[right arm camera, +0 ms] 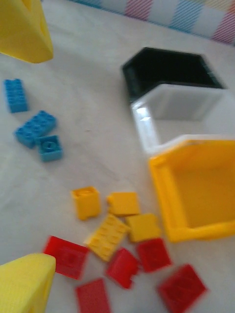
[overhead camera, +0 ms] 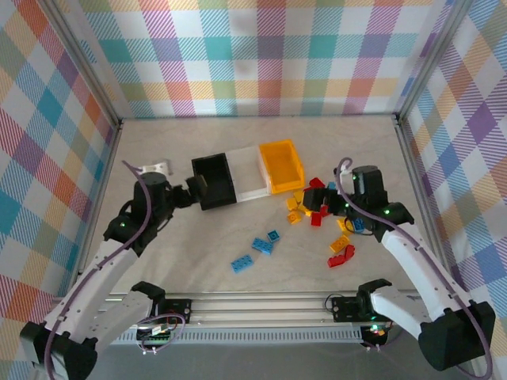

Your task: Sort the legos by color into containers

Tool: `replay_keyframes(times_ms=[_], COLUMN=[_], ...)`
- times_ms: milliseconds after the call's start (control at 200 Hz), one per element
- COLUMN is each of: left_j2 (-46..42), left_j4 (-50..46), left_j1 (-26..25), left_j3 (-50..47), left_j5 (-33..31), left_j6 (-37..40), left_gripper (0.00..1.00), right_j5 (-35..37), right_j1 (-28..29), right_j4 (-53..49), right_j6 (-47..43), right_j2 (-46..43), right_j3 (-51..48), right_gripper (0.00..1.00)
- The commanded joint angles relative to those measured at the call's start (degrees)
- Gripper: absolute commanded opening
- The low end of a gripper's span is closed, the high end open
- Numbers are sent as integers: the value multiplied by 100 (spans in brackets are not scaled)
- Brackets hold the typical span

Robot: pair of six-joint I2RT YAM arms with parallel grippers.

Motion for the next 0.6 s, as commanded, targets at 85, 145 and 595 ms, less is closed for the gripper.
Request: replay_keyframes(times_ms=[85, 145, 595], left_j2=[258, 375, 1892], left_j4=[-1061, -1315, -1877], left_j1=[-1464, -1905, -4497], left_j3=[99, 96, -111], left_j5=[342, 265, -404], left_j6=[-321, -230, -207], left_gripper=[100, 100, 94], right_j5=[680, 928, 1600], right_j1=[1517, 1807, 1765], right_j4=[-1191, -1200, -1145], right_j6=[563, 663, 784], right_j2=[201, 292, 310], right_j3=[-27, -74, 73], right_gripper=[98, 99, 100])
